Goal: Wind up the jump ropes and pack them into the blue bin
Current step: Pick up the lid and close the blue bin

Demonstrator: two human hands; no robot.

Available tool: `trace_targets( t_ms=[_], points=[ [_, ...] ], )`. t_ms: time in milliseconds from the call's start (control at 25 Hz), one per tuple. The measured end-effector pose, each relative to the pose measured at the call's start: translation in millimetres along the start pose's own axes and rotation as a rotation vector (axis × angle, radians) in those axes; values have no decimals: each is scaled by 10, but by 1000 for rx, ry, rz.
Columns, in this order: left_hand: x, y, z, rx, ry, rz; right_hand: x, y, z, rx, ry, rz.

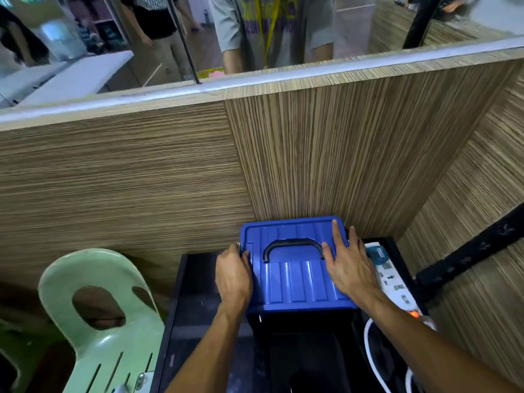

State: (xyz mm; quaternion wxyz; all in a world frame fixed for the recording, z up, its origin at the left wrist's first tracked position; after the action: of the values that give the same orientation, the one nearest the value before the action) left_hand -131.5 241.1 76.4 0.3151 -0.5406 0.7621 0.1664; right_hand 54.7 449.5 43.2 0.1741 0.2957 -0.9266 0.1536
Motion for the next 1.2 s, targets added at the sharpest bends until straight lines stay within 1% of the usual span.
trace_targets(
  t_ms=[80, 160, 200, 280, 320, 360, 440, 480, 560, 720, 800, 840, 920, 1000, 1040, 1080, 1120, 1160, 1200],
  points=[
    [-45, -146, 91, 39, -40, 7, 6, -13, -6, -2, 3, -3],
    [-125, -260, 220, 81, 69, 124, 12, -17, -11, -5, 9, -3],
    [-152, -307, 267, 105, 142, 147, 16, -17, -16, -6, 9, -4],
    [-168, -316, 309, 126, 151, 157, 14, -22, -13, -5, 8, 0],
    [-218, -309, 351, 124, 217, 213, 13, -18, -13, -4, 7, 4],
    [-209, -312, 437, 195, 268, 204, 9, -18, -8, 0, 6, 7],
    [-273, -314, 550, 188, 395, 320, 20, -16, 4, -5, 8, 1],
    [-308, -338, 554, 137, 414, 377, 22, -15, 0, -7, 10, -1],
    [-303, -355, 590, 176, 427, 395, 21, -10, -1, -2, 23, -2],
    [-445, -248, 710, 185, 591, 603, 15, -45, -42, -4, 35, -3],
    [-451, -156, 756, 208, 603, 610, 1, -58, -67, -27, 77, -10],
    [-435, -132, 762, 212, 603, 597, -24, -71, -73, -43, 146, 0],
    [-424, -143, 752, 197, 580, 597, -171, -75, -52, -65, 387, 91],
    [-420, -170, 738, 203, 563, 591, -358, -27, 66, -7, 567, 243],
    [-421, -166, 740, 214, 551, 584, -407, -14, 119, 29, 631, 276],
    [-429, -167, 734, 216, 541, 579, -402, -4, 135, 32, 688, 260],
    [-436, -164, 723, 212, 531, 576, -347, -1, 97, -2, 714, 216],
    [-443, -160, 711, 212, 524, 574, -271, -13, 34, -42, 686, 172],
    [-440, -163, 716, 215, 525, 574, -209, -30, -19, -81, 587, 143]
  ],
)
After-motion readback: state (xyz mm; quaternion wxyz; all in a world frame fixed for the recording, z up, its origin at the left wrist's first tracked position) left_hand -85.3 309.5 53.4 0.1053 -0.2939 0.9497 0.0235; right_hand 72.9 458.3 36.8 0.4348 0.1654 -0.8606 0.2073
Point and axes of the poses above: each hand's wrist, its own y-axis towards the middle knuckle, its own z-axis out of the palm, x = y × z, the point moved 8 cm from there along y, towards the middle knuckle, and after that the axes turned 4 degrees about x, right-handed, at the moved point
